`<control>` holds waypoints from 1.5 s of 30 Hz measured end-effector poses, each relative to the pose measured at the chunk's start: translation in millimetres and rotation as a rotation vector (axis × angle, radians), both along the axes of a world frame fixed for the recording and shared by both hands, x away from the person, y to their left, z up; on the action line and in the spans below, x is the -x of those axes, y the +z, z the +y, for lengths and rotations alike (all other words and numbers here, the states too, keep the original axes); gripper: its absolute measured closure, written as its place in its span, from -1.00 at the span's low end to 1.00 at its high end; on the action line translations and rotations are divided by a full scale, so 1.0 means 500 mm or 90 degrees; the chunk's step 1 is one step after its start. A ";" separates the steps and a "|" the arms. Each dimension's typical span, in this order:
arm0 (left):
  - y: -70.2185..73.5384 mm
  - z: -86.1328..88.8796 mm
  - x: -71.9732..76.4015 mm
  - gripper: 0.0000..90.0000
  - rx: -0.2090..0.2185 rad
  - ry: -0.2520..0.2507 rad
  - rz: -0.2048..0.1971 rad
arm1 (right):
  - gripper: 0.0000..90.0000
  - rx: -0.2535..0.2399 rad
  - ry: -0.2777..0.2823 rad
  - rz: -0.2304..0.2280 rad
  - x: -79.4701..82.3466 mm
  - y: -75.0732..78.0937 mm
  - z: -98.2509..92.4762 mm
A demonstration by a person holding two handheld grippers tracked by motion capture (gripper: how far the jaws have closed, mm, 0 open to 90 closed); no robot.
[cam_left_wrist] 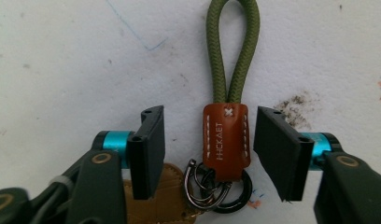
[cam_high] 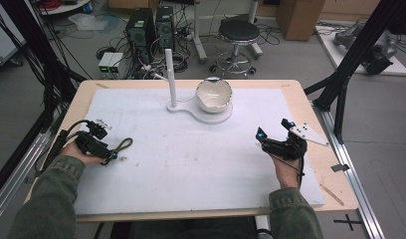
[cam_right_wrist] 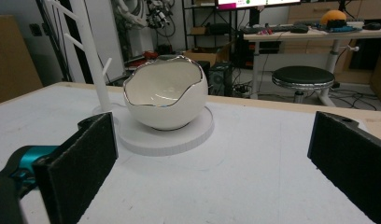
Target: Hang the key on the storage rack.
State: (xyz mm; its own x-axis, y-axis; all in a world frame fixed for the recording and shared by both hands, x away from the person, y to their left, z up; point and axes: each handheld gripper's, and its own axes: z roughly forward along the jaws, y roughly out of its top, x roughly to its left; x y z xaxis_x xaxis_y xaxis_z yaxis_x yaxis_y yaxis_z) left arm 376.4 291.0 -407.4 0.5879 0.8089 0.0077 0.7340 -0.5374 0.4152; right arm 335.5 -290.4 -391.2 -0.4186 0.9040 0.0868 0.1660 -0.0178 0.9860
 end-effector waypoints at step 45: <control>0.104 0.016 0.014 0.60 0.062 -0.029 -0.028 | -0.99 -0.005 0.004 0.012 -0.001 -0.002 0.002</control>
